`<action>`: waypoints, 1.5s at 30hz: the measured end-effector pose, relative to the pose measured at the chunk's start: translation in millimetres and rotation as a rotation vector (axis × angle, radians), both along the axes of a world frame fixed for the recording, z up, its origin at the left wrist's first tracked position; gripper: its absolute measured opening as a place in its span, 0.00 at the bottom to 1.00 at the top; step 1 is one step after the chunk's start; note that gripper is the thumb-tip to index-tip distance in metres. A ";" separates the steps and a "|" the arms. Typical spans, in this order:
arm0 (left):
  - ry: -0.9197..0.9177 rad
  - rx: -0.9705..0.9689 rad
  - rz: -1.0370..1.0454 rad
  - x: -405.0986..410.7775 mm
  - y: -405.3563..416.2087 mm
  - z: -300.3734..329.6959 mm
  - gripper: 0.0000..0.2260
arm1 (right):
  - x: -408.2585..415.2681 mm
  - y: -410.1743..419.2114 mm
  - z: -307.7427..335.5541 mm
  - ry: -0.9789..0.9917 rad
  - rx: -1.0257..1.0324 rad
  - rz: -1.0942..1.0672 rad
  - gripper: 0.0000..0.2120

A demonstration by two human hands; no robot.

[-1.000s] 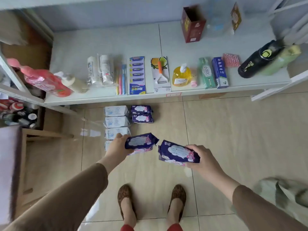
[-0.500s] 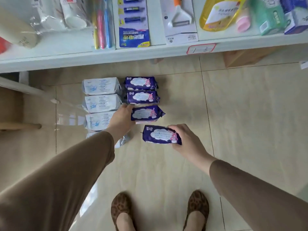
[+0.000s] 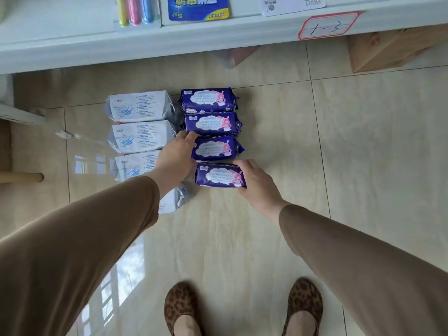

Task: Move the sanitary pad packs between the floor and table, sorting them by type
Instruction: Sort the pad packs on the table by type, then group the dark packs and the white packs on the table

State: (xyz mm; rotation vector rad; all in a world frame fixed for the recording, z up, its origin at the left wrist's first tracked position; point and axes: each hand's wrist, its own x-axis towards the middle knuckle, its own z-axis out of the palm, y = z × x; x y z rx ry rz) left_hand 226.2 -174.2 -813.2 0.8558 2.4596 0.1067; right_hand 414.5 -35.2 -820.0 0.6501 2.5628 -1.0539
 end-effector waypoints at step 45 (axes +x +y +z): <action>0.280 0.563 -0.044 72.8 168.2 724.8 0.17 | 8.3 223.4 748.0 0.474 0.238 0.015 0.16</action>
